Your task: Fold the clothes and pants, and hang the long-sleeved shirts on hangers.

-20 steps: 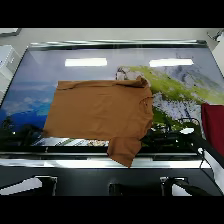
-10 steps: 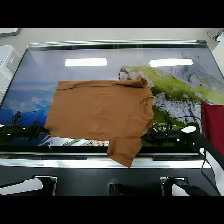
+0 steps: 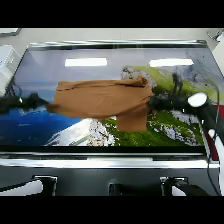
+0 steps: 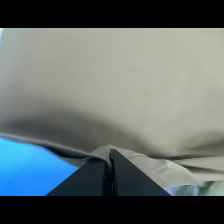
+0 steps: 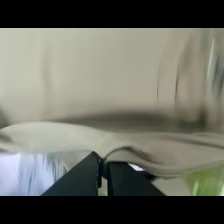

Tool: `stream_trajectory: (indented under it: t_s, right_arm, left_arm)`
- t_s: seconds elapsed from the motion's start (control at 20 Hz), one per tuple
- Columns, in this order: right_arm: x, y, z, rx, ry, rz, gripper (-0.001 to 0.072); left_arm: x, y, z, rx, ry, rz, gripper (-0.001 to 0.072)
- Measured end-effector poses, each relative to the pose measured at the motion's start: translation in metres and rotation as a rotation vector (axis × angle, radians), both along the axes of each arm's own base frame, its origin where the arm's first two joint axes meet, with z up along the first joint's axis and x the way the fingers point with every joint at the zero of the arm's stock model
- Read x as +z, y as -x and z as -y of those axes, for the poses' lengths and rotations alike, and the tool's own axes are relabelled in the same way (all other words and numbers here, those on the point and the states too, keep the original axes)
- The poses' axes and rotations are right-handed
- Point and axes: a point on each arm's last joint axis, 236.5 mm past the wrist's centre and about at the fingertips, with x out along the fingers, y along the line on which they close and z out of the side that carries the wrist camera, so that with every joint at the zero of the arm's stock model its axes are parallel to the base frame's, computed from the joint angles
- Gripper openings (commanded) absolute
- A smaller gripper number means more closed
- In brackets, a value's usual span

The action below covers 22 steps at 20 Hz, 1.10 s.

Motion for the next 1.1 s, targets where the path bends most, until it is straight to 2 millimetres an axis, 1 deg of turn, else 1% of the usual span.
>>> stream_trajectory:
  t_s: [0.05, 0.1, 0.15, 0.2, 0.25, 0.3, 0.35, 0.4, 0.45, 0.5, 0.55, 0.6, 0.65, 0.75, 0.8, 0.9, 0.95, 1.0, 1.05, 1.1]
  right_arm:
    - [0.028, -0.019, 0.002, -0.013, 0.034, 0.076, 0.0031]
    - [0.063, -0.037, 0.005, -0.028, 0.063, 0.163, 0.0032]
    - [0.096, -0.050, 0.008, -0.041, 0.086, 0.246, 0.0032]
    - [0.134, -0.060, 0.010, -0.054, 0.108, 0.335, 0.0032]
    - [0.173, -0.066, 0.013, -0.062, 0.126, 0.420, 0.0032]
    - [0.209, -0.067, 0.014, -0.067, 0.136, 0.496, 0.0032]
    - [0.243, -0.063, 0.014, -0.063, 0.147, 0.561, 0.0032]
    - [0.276, -0.055, 0.013, -0.053, 0.162, 0.623, 0.0032]
    - [0.304, -0.043, 0.013, -0.041, 0.177, 0.675, 0.0032]
    - [0.332, -0.027, 0.013, -0.030, 0.192, 0.728, 0.0032]
    - [0.358, -0.007, 0.013, -0.022, 0.203, 0.781, 0.0032]
    - [0.377, 0.012, 0.013, -0.014, 0.217, 0.820, 0.0032]
    - [0.396, 0.035, 0.013, -0.007, 0.227, 0.858, 0.0032]
    - [0.424, 0.081, 0.014, 0.003, 0.238, 0.918, 0.0032]
    - [0.434, 0.103, 0.015, 0.002, 0.235, 0.934, 0.0032]
    - [0.452, 0.140, 0.018, -0.018, 0.214, 0.967, 0.0032]
    - [0.459, 0.155, 0.020, -0.034, 0.198, 0.979, 0.0032]
    - [0.463, 0.165, 0.021, -0.047, 0.179, 0.984, 0.0032]
    - [0.465, 0.170, 0.022, -0.059, 0.161, 0.980, 0.0032]
    - [0.465, 0.170, 0.023, -0.067, 0.147, 0.972, 0.0032]
  left_arm:
    - [0.034, -0.017, 0.003, -0.005, -0.028, 0.079, 0.0013]
    - [0.069, -0.031, 0.006, -0.006, -0.050, 0.158, 0.0013]
    - [0.109, -0.043, 0.009, -0.004, -0.068, 0.245, 0.0013]
    - [0.148, -0.051, 0.013, -0.006, -0.086, 0.328, 0.0013]
    - [0.192, -0.054, 0.016, -0.005, -0.105, 0.421, 0.0013]
    - [0.237, -0.053, 0.019, -0.003, -0.124, 0.517, 0.0013]
    - [0.277, -0.047, 0.022, 0.002, -0.139, 0.603, 0.0013]
    - [0.314, -0.036, 0.026, 0.004, -0.159, 0.684, 0.0013]
    - [0.349, -0.019, 0.029, 0.011, -0.186, 0.758, 0.0013]
    - [0.376, 0.000, 0.031, 0.019, -0.221, 0.819, 0.0013]
    - [0.399, 0.023, 0.032, 0.034, -0.264, 0.864, 0.0013]
    - [0.415, 0.047, 0.030, 0.058, -0.313, 0.891, 0.0013]
    - [0.427, 0.070, 0.027, 0.088, -0.359, 0.910, 0.0014]
    - [0.447, 0.119, 0.017, 0.167, -0.456, 0.945, 0.0013]
    - [0.455, 0.143, 0.011, 0.214, -0.502, 0.958, 0.0013]
    - [0.464, 0.181, 0.002, 0.281, -0.564, 0.973, 0.0013]
    - [0.465, 0.196, -0.001, 0.307, -0.588, 0.974, 0.0013]
    - [0.464, 0.205, -0.004, 0.324, -0.604, 0.966, 0.0013]
    - [0.459, 0.209, -0.007, 0.332, -0.611, 0.945, 0.0013]
    - [0.451, 0.207, -0.010, 0.334, -0.618, 0.915, 0.0014]
